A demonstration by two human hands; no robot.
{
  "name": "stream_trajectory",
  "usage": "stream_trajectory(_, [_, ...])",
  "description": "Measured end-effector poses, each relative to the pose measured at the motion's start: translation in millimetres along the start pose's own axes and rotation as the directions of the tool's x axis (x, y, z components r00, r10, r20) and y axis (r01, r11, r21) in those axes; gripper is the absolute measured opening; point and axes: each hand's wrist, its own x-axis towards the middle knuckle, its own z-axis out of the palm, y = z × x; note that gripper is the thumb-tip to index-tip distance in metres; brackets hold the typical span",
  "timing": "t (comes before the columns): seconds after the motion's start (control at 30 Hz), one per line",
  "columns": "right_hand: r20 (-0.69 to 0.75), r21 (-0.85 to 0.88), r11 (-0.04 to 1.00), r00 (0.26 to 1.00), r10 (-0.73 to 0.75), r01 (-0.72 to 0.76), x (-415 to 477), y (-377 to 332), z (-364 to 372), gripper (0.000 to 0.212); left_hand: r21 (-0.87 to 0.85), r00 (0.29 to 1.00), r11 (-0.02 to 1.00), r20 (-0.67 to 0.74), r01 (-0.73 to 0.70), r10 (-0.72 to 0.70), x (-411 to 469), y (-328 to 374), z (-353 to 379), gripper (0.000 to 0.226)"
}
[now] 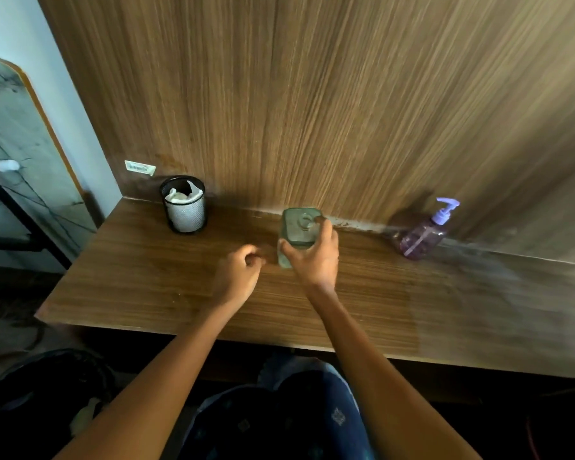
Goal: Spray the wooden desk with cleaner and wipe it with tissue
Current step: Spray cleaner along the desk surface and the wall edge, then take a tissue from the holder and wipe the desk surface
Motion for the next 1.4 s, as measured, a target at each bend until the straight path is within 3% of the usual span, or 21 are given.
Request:
stream_trajectory(0.07, [-0.067,0.014,1.0,0.998,0.004,-0.003,11,21,-36,0.064,0.213,0.996,0.975,0.076,-0.058,0.043,-4,1,12,0.021])
stream_trajectory(0.17, [-0.181,-0.019,0.998,0.982,0.048,-0.052,26,54,-88,0.068,0.496,0.976,0.853,0.209,-0.162,0.064,-9,1,25,0.033])
stream_trajectory(0.33, [-0.324,-0.038,0.989,0.938,0.12,-0.14,41,103,-162,0.062,0.69,0.94,0.682,0.341,-0.241,-0.013,-15,3,45,0.064])
stream_trajectory(0.57, [-0.32,-0.021,0.978,0.928,0.189,-0.206,56,140,-206,0.06,0.729,0.925,0.634,0.375,-0.259,-0.054,-9,8,43,0.066])
stream_trajectory(0.77, [-0.216,-0.054,0.982,0.963,0.163,-0.179,69,153,-204,0.063,0.731,0.925,0.626,0.377,-0.27,-0.041,-10,6,43,0.065])
stream_trajectory(1.07, [-0.117,-0.102,0.978,0.979,0.169,-0.181,72,156,-197,0.08,0.723,0.924,0.635,0.38,-0.272,-0.037,-11,6,43,0.064])
stream_trajectory(1.17, [-0.219,-0.221,0.956,0.965,0.143,-0.192,66,147,-193,0.092,0.717,0.918,0.648,0.391,-0.256,-0.07,-11,9,44,0.061])
stream_trajectory(1.3, [-0.436,-0.227,0.964,0.9,0.024,-0.136,35,108,-168,0.061,0.627,0.939,0.755,0.34,-0.193,-0.042,-13,11,38,0.048])
stream_trajectory(1.4, [-0.402,-0.126,0.986,0.914,0.048,-0.108,6,70,-131,0.049,0.578,0.964,0.804,0.265,-0.14,-0.023,-15,9,15,0.035])
